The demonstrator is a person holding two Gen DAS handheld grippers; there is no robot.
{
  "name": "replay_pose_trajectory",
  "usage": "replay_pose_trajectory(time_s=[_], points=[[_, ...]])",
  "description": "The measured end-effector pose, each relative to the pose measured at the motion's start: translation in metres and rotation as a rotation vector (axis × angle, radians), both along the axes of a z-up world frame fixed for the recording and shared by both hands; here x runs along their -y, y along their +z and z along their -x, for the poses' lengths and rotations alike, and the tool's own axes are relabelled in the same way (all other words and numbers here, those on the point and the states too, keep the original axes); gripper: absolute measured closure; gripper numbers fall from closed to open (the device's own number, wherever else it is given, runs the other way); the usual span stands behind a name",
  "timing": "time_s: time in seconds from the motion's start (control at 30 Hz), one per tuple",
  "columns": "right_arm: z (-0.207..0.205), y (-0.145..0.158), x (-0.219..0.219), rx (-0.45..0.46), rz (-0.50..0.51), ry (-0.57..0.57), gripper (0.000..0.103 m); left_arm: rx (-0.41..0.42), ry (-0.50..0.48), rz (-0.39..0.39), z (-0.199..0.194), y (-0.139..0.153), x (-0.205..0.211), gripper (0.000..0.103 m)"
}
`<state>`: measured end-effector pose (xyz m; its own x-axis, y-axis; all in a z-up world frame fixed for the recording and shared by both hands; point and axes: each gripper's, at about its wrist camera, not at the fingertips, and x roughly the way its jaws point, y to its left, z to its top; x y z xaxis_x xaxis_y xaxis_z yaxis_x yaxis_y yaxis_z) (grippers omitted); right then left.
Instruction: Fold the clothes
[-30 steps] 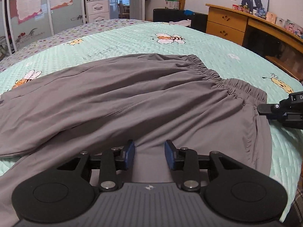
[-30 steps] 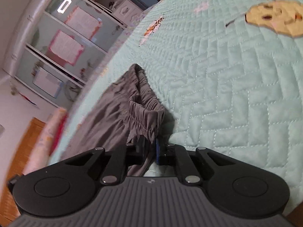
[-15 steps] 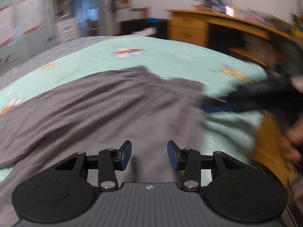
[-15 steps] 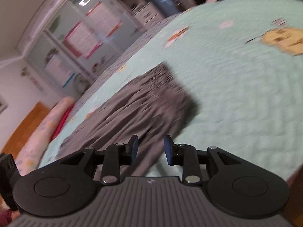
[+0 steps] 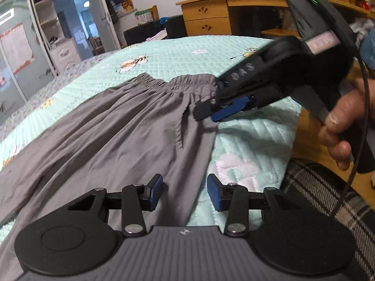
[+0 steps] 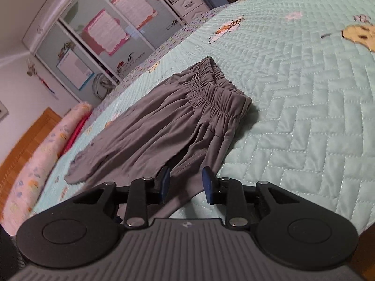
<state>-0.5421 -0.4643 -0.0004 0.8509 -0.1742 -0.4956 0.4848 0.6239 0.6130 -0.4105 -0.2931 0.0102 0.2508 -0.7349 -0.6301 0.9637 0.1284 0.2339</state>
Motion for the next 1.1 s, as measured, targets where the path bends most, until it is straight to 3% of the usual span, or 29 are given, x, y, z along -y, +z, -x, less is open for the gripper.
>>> replay_pose_trajectory(time_s=[0.23, 0.47, 0.57, 0.7, 0.83, 1.1], points=[[-0.007, 0.002, -0.004, 0.026, -0.041, 0.031, 0.071, 0.086, -0.045, -0.003, 0.021, -0.004, 0.002, 0.059], [-0.014, 0.007, -0.017, -0.047, 0.061, 0.060, 0.071, -0.053, -0.022, -0.017, 0.013, -0.001, 0.003, 0.055], [-0.015, 0.010, -0.021, -0.076, 0.099, 0.071, 0.071, -0.089, -0.025, -0.014, 0.014, -0.001, 0.004, 0.049], [-0.015, 0.014, -0.024, -0.093, 0.128, 0.070, 0.070, -0.110, -0.055, -0.003, 0.018, -0.002, 0.002, 0.048], [-0.004, 0.016, -0.019, -0.043, 0.086, 0.006, 0.061, -0.125, -0.011, 0.031, 0.009, 0.001, -0.004, 0.048], [0.018, -0.001, -0.005, 0.033, -0.080, -0.065, 0.060, -0.271, 0.164, 0.133, -0.045, 0.017, -0.004, 0.048]])
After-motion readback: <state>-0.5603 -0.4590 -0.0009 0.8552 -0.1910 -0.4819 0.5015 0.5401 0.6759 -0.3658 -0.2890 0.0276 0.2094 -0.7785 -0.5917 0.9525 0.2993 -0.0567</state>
